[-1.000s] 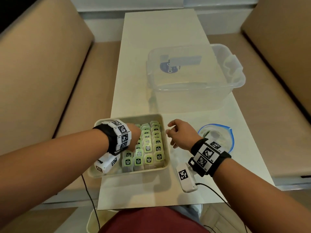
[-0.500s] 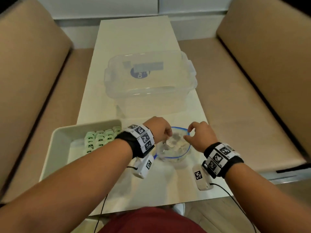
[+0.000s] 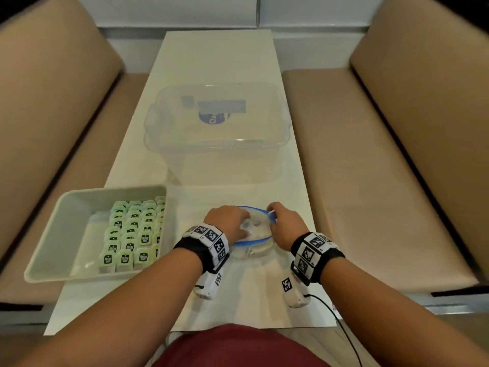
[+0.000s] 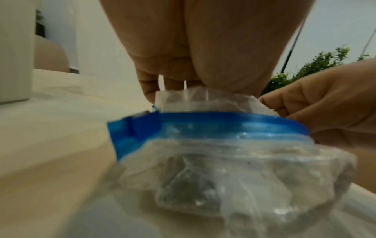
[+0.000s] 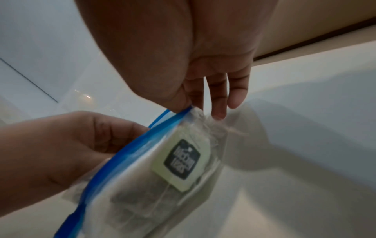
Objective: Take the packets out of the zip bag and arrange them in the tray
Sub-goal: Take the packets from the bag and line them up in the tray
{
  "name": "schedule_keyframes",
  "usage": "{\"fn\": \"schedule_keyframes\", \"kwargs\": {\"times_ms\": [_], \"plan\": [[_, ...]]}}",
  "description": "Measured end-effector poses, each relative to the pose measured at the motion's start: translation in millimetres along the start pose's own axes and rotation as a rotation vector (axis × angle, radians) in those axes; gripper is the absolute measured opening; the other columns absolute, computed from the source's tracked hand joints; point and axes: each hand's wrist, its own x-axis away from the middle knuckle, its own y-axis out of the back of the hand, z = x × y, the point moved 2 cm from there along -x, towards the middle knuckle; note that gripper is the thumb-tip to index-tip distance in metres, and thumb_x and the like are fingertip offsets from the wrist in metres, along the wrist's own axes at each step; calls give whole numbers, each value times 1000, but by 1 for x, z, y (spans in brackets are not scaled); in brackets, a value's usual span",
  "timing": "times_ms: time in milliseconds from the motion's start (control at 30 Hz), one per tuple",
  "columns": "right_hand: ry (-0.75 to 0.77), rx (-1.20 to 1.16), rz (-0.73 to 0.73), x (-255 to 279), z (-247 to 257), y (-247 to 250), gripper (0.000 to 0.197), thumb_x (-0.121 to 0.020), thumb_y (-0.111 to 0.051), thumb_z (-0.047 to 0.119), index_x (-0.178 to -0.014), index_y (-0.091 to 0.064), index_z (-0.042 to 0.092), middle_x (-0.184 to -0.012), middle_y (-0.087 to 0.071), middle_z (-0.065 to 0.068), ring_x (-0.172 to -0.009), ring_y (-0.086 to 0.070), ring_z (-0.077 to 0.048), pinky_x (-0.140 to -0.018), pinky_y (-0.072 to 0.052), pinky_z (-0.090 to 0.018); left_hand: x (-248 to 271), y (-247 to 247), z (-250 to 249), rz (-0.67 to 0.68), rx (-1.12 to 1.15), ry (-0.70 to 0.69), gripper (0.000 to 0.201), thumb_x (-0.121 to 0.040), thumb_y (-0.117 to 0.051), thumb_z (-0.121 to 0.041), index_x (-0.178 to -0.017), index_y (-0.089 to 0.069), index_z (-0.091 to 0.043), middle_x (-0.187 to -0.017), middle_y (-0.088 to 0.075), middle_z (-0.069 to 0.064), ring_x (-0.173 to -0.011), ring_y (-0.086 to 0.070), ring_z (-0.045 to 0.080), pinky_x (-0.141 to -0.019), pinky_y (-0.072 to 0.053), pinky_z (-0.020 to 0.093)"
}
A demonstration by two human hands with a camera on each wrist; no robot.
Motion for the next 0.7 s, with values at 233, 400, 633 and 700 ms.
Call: {"fn": "schedule_keyframes", "kwargs": {"times_ms": [233, 400, 633, 700], "plan": [[92, 66, 28, -1, 1, 9, 54, -87, -58, 20, -139, -43, 26, -125, -61, -4, -117, -53, -28, -96, -49, -41, 8, 19, -1, -115, 152, 35, 24, -95, -51, -28, -105, -72, -21, -95, -72, 4, -91, -65, 25, -82, -51, 34], [326, 70, -58, 7, 13, 19, 50, -84, -64, 36, -133, -54, 30, -138, -52, 9, -123, -42, -23, -102, -41, -44, 11, 36, -12, -198, 175, -44, 18, -94, -56, -31, -100, -70, -21, -88, -69, 1, -84, -61, 21, -75, -47, 32], [361, -124, -52, 4, 17, 24, 27, -95, -59, 38, -87, -67, 14, -79, -66, -4, -77, -57, -24, -73, -50, -45, 11, 45, -14, -278, 338, -47, 11, -84, -69, -38, -88, -69, -28, -77, -64, -11, -73, -57, 11, -68, -43, 24], [338, -166, -43, 4, 16, 25, 24, -95, -60, 34, -88, -67, 12, -76, -66, -6, -73, -59, -24, -69, -51, -44, 10, 41, -9, -250, 399, -35, 21, -79, -74, -42, -95, -68, -29, -87, -67, -14, -75, -58, 5, -73, -45, 24]]}}
